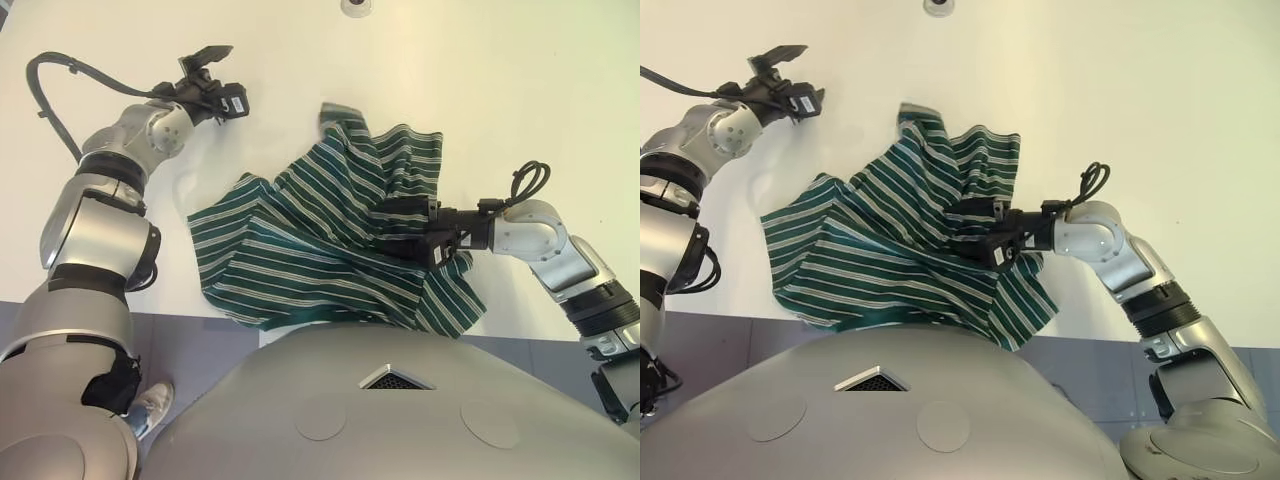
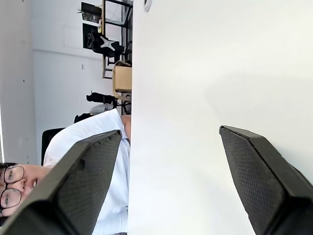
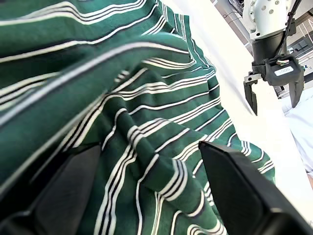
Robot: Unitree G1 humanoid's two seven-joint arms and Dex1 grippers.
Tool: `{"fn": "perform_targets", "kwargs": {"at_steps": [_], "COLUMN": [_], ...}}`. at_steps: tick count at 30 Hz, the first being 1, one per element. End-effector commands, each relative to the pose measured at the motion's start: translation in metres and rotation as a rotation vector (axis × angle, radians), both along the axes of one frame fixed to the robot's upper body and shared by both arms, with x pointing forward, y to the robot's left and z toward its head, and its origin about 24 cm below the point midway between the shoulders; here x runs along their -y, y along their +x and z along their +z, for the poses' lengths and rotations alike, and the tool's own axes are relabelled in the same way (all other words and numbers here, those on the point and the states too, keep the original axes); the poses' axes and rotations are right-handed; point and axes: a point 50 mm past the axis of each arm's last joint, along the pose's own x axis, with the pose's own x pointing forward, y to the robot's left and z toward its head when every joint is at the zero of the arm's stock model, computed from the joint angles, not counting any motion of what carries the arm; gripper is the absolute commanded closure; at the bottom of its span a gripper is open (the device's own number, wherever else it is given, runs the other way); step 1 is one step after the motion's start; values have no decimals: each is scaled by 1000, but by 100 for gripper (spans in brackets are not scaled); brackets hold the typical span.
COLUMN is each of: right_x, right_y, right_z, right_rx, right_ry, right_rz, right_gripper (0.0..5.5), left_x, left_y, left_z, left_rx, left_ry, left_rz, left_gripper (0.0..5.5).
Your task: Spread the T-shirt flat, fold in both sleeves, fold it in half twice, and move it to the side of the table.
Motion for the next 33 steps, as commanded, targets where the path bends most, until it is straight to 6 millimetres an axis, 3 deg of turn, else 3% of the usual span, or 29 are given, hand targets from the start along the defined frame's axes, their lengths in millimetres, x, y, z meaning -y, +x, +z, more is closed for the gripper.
{"fn": "perform_targets", "kwargs": {"at_steps": [1,7,9,12,16,20,26,29,33], "right_x": [12,11,7,-6,-9,-6,11,29,49], "right_y": [0,3,4,27,41,51,67,91,107], "right_z": [-16,-13,-10,5,15,37,57,53,29], "right_rx": [-42,-25,-8,139,235,304,362,423,441], "right_ry": [-133,-112,-82,44,113,237,298,206,32], "right_rz": [-29,-30,-31,-129,-210,-283,-402,-561,-670], "right_gripper": [178,178,178,178,178,178,178,178,178], "left_x": [3,22,35,58,71,75,70,69,67], "left_y": [2,-8,-12,-25,-34,-47,-65,-64,-63], "left_z": [12,10,15,22,24,16,-12,-16,-20], "left_rx": [8,-30,-33,-16,-26,-41,-110,-92,-84], "left_ry": [-106,-290,-427,-619,-672,-643,-372,-323,-289], "left_rz": [-27,-129,-194,-337,-410,-438,-463,-447,-425], "left_gripper": [181,181,181,181,181,181,181,181,181]}}
